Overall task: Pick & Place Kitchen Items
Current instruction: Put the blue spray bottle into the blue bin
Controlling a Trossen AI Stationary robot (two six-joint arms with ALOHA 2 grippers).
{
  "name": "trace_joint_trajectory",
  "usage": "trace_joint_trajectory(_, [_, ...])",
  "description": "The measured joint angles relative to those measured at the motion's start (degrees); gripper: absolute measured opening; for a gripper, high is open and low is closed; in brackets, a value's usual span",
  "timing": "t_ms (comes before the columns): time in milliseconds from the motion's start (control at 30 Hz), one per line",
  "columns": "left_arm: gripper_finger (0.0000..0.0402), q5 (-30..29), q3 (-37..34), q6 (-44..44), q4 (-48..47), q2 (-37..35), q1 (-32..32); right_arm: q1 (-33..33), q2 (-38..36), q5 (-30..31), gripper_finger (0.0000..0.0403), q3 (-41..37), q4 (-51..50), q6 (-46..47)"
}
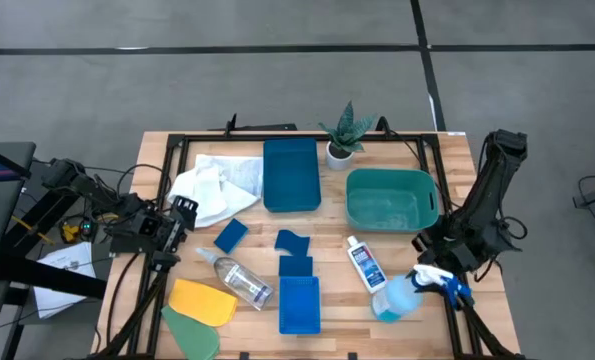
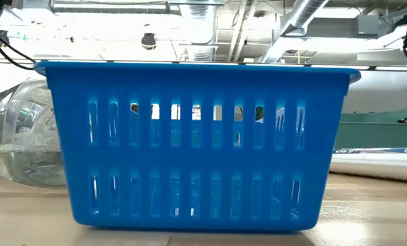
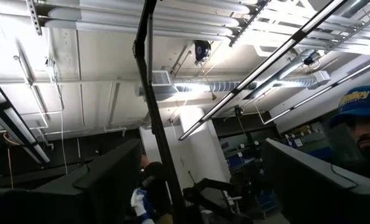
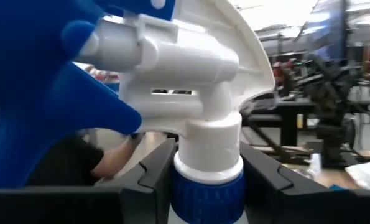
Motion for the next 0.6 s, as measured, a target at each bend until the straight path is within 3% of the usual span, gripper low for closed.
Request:
trace_joint_trajectory(333, [0.0328,0.0,0.0,0.0,1.0,0.0,0.0,-15.0,6.0,-0.1,0.0129,6.3,-1.2,2.5])
trace_joint_trajectory(600, [0.0328,0.0,0.0,0.0,2.2,0.0,0.0,-24.2,11.4,-3.3,0.0129,19.3,-13.2,4.9])
